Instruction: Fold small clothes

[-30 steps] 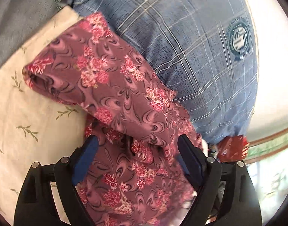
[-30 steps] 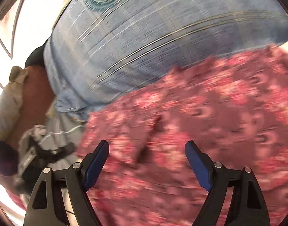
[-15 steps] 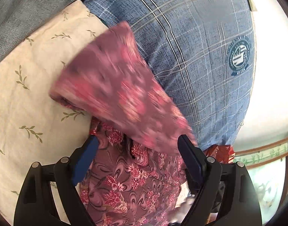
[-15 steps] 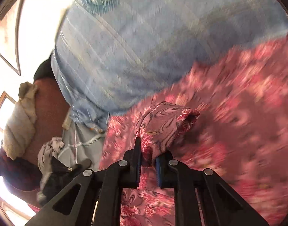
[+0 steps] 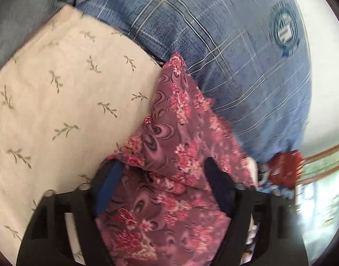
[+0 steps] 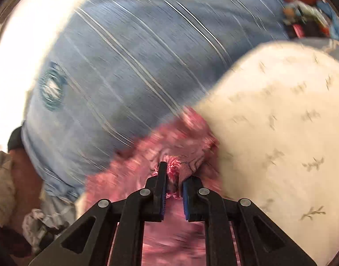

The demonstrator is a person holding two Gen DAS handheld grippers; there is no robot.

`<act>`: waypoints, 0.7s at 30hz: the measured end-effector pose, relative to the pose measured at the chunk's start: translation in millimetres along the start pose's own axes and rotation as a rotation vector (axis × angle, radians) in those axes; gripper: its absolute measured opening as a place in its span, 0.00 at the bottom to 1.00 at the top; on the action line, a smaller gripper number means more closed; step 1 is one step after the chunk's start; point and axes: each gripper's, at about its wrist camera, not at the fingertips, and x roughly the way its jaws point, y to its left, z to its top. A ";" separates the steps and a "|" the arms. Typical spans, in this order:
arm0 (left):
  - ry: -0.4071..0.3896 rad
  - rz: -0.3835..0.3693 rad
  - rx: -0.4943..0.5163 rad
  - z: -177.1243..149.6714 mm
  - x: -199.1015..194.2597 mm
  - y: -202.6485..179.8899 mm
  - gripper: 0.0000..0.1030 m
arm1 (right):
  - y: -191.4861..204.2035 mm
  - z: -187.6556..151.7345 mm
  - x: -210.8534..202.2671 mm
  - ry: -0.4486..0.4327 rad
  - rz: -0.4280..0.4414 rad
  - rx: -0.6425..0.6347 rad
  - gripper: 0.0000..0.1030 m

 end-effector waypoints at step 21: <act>-0.020 0.133 0.224 -21.8 3.7 -37.2 0.60 | 12.1 -36.6 -10.7 0.080 -0.074 -0.179 0.21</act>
